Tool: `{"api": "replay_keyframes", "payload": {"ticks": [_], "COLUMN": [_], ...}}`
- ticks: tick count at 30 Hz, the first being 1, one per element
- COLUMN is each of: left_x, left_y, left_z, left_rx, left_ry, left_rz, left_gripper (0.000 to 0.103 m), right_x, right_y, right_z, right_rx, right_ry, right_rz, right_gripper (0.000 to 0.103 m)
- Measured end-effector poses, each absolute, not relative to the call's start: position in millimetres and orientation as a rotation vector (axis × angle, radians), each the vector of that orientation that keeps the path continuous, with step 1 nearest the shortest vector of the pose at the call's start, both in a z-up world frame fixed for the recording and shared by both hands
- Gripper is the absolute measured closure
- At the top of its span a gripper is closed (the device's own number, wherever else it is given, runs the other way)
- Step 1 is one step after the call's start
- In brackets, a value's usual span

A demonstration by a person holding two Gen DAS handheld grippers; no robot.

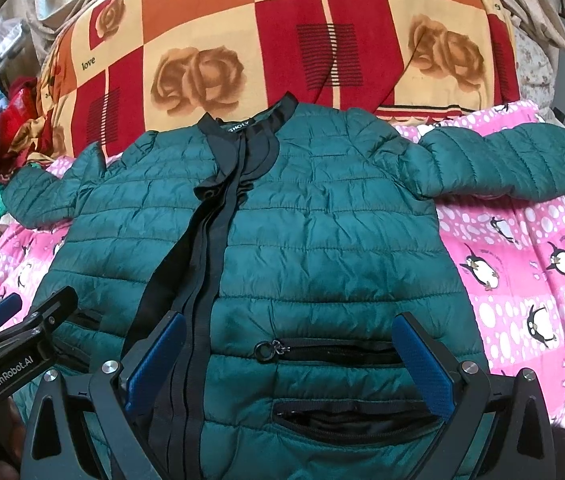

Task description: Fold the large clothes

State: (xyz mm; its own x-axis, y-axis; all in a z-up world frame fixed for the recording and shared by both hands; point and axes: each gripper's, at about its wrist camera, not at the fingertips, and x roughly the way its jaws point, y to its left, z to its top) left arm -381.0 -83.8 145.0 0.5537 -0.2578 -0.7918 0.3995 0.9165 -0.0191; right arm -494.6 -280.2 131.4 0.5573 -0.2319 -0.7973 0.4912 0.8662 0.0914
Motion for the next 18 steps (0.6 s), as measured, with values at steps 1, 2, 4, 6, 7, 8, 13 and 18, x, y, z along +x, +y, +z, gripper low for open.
{"api": "replay_keyframes", "payload": {"ticks": [1, 2, 4, 6, 7, 8, 13, 18], "left_x": [-381.0, -380.3, -377.8, -374.5, -373.3, -371.7, -364.7, -356.6], "left_y": [-83.5, -83.7, -84.5, -86.4, -86.7, -87.6, -88.7, -90.1], "left_z": [144.9, 144.8, 144.7, 144.7, 144.2, 143.8, 142.5, 143.9], "left_rx": [0.169, 0.169, 0.166, 0.165, 0.167, 0.167, 0.161, 0.154], "left_ry": [0.904, 0.904, 0.904, 0.906, 0.906, 0.906, 0.907, 0.901], "left_rz": [-0.392, -0.392, -0.391, -0.390, -0.390, -0.389, -0.386, -0.377], "left_gripper": [0.001, 0.001, 0.001, 0.001, 0.001, 0.001, 0.001, 0.001], "right_x": [-494.8, -495.1, -495.4, -492.2, -491.8, -489.1, -483.9, -478.4], "right_y": [-279.9, -279.1, -278.9, -280.8, -281.7, -282.4, -284.1, -288.4], "right_z": [131.6, 131.7, 131.5, 130.9, 130.6, 131.5, 133.3, 133.8], "right_rx": [0.320, 0.309, 0.296, 0.299, 0.302, 0.302, 0.284, 0.289], "right_ry": [0.880, 0.875, 0.863, 0.866, 0.866, 0.879, 0.898, 0.909], "right_rz": [-0.436, -0.442, -0.450, -0.450, -0.451, -0.454, -0.467, -0.470], "right_gripper": [0.000, 0.000, 0.000, 0.000, 0.000, 0.000, 0.000, 0.001]}}
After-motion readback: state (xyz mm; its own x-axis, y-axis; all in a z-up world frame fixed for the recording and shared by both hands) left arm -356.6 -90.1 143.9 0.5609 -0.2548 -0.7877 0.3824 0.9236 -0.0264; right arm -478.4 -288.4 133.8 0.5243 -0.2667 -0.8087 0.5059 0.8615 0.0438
